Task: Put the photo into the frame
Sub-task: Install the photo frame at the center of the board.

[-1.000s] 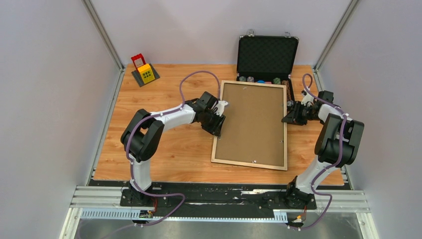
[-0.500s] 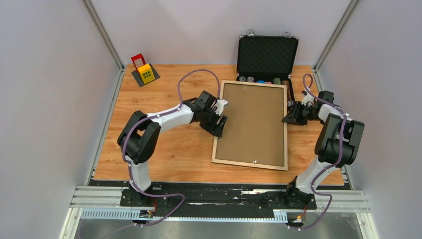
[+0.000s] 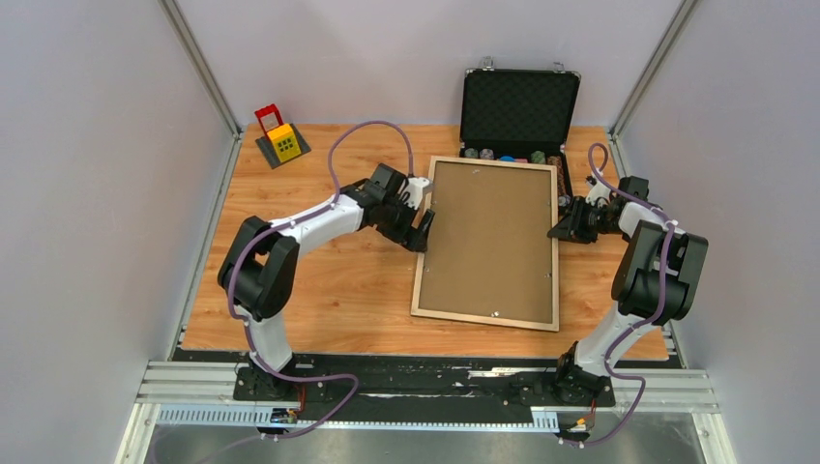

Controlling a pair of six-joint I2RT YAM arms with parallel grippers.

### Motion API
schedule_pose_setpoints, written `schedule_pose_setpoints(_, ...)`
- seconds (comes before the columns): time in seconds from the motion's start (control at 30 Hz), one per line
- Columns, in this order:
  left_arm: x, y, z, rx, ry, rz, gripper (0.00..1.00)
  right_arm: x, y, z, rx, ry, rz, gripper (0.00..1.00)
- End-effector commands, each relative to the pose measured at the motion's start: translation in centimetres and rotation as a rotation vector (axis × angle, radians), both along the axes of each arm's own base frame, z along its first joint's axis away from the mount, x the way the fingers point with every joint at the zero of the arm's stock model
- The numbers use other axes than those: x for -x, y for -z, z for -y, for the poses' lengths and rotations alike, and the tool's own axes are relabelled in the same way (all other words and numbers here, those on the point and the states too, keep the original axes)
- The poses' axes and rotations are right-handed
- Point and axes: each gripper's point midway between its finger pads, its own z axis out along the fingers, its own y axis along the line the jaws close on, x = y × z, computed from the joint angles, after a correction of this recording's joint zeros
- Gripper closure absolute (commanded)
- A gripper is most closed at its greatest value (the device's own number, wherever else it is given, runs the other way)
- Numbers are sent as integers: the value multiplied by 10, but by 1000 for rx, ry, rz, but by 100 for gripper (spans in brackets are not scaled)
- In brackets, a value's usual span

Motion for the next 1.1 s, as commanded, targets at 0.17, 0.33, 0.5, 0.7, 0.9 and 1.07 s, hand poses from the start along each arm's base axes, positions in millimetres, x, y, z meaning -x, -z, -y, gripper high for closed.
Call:
schedule_pose_setpoints(0.17, -35, -42, 11, 102, -31, 79, 9, -8, -11, 0, -23, -21, 64, 96)
schedule_pose_setpoints(0.33, -45, -43, 11, 126, -61, 64, 9, -8, -13, -1, -28, -22, 69, 98)
schedule_pose_setpoints(0.5, -48, -41, 7, 123, -73, 58, 9, -9, -18, -2, -33, -26, 84, 100)
schedule_pose_setpoints(0.7, -52, -44, -12, 120, -98, 59, 9, -11, -29, -7, -30, -44, 104, 100)
schedule_pose_setpoints(0.9, -56, -52, -43, 108, -124, 76, 9, -19, -56, -32, 65, -133, 182, 100)
schedule_pose_setpoints(1.07, -63, -56, -78, 108, -181, 68, 9, -28, -77, -59, 125, -215, 236, 100)
